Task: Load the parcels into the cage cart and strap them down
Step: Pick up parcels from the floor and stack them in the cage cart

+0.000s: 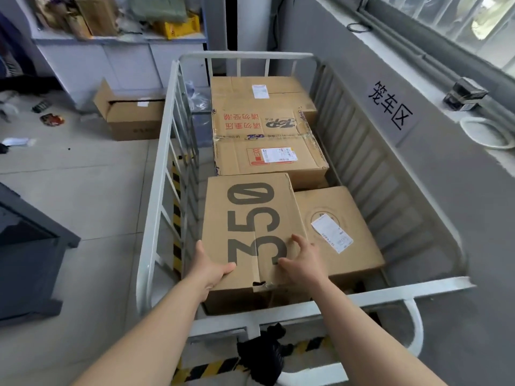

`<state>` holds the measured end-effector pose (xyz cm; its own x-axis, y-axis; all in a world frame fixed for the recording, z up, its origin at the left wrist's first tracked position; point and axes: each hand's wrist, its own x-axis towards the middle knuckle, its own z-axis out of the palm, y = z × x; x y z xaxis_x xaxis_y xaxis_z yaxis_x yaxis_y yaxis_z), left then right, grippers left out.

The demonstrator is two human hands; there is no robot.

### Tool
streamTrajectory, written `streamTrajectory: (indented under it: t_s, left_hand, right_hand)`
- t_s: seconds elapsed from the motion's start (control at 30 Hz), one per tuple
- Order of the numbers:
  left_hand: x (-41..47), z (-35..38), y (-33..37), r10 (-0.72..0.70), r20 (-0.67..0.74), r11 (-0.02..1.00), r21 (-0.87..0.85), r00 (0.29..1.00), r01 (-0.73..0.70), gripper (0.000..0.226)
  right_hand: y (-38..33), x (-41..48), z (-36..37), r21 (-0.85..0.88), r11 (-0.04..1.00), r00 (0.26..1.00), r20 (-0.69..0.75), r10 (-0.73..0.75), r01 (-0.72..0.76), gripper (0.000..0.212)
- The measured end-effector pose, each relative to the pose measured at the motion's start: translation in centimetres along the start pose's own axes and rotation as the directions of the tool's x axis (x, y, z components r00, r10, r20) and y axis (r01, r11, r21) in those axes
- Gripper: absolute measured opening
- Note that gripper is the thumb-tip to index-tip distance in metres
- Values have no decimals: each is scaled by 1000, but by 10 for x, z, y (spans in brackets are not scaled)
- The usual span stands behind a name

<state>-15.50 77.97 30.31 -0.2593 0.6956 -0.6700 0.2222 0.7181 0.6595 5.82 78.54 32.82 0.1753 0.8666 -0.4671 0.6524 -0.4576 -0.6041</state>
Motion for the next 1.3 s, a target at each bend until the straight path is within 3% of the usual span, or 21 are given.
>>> streamTrajectory:
  t_s: [0.33, 0.5, 0.87, 1.3]
  left_hand:
    - [36, 22, -9, 1, -58, 1000, 21, 998, 0, 99]
    - [46, 14, -5, 15, -98, 994, 110, 995, -4, 94]
    - [61, 31, -9, -12, -87, 981, 194, 996, 29, 105]
    - [53, 46, -6, -38, -113, 901, 426, 993, 84, 111]
  right_hand:
    - [16, 47, 15, -2, 1000, 1000, 12, -8, 8, 84]
    - [18, 57, 27, 43, 999, 999, 45, 1, -3, 90]
    - [32, 76, 34, -15, 999, 997, 72, 33, -32, 85]
    - [42, 82, 32, -124, 991, 992, 104, 67, -54, 86]
